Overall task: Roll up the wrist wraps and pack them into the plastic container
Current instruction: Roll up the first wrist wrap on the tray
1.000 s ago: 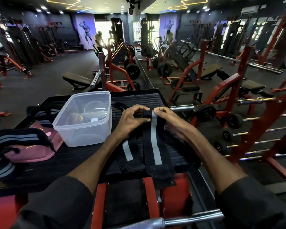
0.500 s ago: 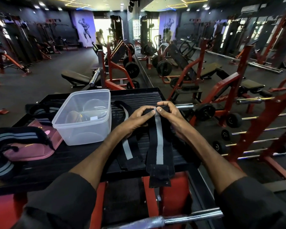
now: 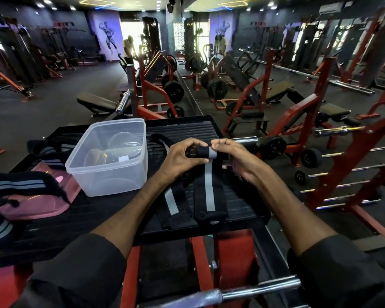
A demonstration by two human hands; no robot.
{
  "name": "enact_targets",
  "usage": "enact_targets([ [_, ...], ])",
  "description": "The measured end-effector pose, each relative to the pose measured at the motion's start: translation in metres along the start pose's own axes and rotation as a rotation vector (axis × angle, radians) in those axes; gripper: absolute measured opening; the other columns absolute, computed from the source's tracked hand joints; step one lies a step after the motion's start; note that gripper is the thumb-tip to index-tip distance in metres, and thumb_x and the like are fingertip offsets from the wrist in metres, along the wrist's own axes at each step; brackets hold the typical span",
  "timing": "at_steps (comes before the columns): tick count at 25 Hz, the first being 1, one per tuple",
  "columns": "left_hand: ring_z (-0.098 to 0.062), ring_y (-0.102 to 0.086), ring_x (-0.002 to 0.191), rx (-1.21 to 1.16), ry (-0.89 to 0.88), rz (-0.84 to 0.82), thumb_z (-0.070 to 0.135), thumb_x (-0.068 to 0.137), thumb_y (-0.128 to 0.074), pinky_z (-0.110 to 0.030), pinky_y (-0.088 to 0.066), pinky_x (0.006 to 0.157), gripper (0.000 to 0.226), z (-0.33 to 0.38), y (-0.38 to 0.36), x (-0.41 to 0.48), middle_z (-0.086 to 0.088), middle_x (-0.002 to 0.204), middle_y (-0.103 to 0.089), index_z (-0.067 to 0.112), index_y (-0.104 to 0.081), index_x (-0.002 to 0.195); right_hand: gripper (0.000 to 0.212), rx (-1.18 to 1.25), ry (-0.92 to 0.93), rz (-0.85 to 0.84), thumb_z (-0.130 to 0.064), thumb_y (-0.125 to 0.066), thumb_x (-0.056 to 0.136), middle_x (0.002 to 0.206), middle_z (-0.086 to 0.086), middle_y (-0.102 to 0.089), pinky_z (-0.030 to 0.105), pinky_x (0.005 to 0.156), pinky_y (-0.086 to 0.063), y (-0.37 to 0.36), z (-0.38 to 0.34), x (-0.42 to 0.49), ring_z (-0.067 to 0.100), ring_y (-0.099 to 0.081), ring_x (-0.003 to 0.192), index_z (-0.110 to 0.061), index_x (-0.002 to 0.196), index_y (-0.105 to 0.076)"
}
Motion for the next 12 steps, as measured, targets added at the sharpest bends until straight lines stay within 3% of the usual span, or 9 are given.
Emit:
enact_targets([
  [2,-0.002,-0.067,0.103,0.015,-0.044,0.034,0.006,0.072,-0.086,-0.015,-0.049,0.093,0.041,0.003,0.000,-0.001,0.006,0.108,-0.071,0.009,-0.070,0.109,0.047,-0.079,-0.052,-0.049,-0.053,-0.067,0.082,0.105,-0.005,-0.069,0.032,0.075,-0.041,0.001,0.011,-0.001,0.010,-0.061,0.094,-0.024,0.119,-0.066],
  [4,-0.007,-0.069,0.102,0.006,-0.072,0.078,0.004,0.073,-0.085,-0.021,-0.053,0.093,0.037,0.005,0.001,-0.001,0.002,0.107,-0.072,0.008,-0.070,0.106,0.046,-0.116,-0.028,-0.076,-0.059,-0.066,0.082,0.110,-0.006,-0.071,0.035,0.082,-0.041,0.003,0.014,-0.002,0.012,-0.061,0.104,-0.027,0.115,-0.068],
  [6,-0.011,-0.070,0.100,-0.005,-0.102,0.117,0.002,0.075,-0.083,-0.025,-0.055,0.092,0.032,0.008,0.002,0.001,-0.003,0.106,-0.072,0.005,-0.069,0.104,0.033,-0.142,0.078,-0.044,-0.047,-0.070,0.089,0.110,-0.001,-0.071,0.033,0.081,-0.042,0.005,0.008,-0.002,0.013,-0.062,0.103,-0.024,0.112,-0.068],
  [9,-0.009,-0.069,0.103,-0.028,-0.114,0.141,-0.003,0.079,-0.076,-0.024,-0.054,0.093,0.029,0.017,0.001,0.009,-0.001,0.108,-0.071,0.007,-0.067,0.104,0.017,-0.046,0.265,0.037,-0.023,-0.073,0.093,0.096,0.003,-0.069,0.023,0.071,-0.050,0.005,-0.008,-0.006,0.010,-0.065,0.086,-0.014,0.106,-0.068],
  [12,0.000,-0.065,0.104,-0.063,-0.095,0.125,-0.007,0.082,-0.070,-0.021,-0.051,0.093,0.034,0.027,0.004,0.018,0.010,0.110,-0.066,0.012,-0.063,0.109,0.012,0.027,0.392,0.061,-0.019,-0.073,0.092,0.096,0.008,-0.070,0.030,0.080,-0.054,0.007,-0.024,-0.008,0.018,-0.067,0.090,-0.011,0.101,-0.071],
])
Point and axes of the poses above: each hand's wrist, its own x-axis towards the middle knuckle, its own y-axis out of the back of the hand, z = x × y, the point moved 6 cm from there along x, towards the middle knuckle
